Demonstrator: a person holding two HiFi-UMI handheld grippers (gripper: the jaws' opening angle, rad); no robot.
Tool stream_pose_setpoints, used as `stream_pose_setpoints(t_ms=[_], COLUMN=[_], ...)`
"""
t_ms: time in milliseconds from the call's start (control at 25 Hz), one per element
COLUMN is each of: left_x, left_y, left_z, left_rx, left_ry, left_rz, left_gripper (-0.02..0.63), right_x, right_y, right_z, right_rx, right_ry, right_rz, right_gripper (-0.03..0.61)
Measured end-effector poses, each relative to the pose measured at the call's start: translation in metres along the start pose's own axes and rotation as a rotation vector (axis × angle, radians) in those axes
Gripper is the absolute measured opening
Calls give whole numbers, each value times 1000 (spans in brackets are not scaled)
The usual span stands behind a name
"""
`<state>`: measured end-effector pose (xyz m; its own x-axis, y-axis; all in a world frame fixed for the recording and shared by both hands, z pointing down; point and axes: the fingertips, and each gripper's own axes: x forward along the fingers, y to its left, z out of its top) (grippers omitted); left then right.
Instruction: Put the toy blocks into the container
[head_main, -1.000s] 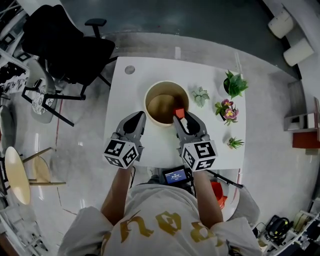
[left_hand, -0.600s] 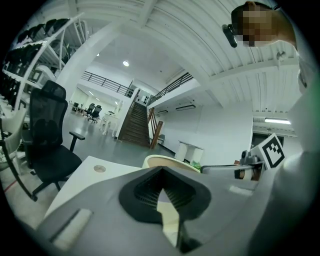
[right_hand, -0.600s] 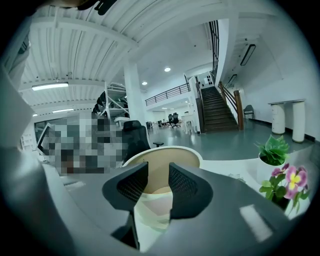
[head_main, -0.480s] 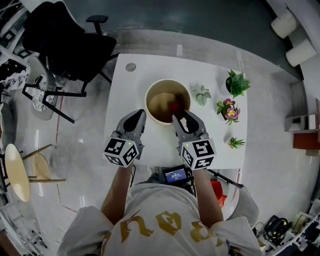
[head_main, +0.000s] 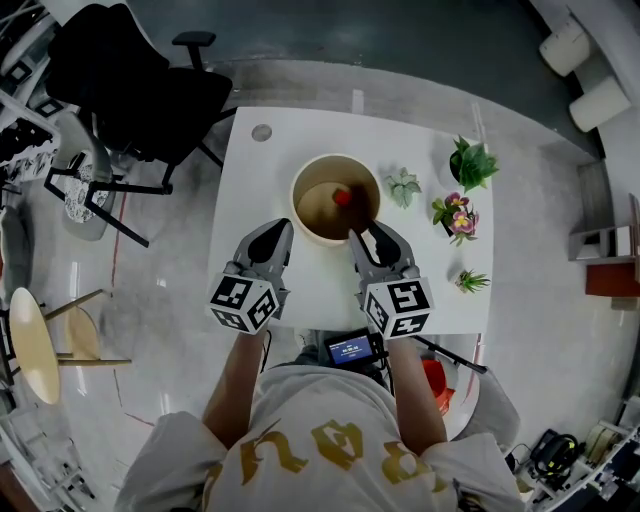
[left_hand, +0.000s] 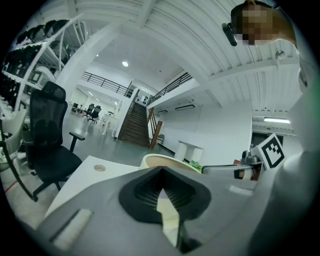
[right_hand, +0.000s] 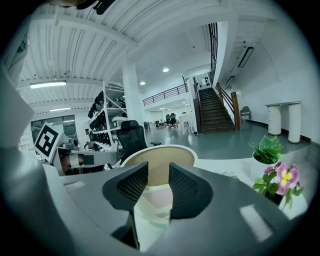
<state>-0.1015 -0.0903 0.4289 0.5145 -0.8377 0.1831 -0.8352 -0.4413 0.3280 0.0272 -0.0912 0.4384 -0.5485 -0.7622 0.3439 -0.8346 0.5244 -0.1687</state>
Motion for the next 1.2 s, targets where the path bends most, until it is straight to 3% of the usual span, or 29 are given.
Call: stream_pose_setpoints(t_ms=[1200], left_x=[-37], left_y=[-29], left_z=[-43], left_rx=[0], left_ry=[68], left_rz=[-28], left_gripper=[0], right_x=[-48], right_y=[9], right_z=[-58], right_rx=[21], right_ry=[65], right_rz=[-71], right_gripper=[141])
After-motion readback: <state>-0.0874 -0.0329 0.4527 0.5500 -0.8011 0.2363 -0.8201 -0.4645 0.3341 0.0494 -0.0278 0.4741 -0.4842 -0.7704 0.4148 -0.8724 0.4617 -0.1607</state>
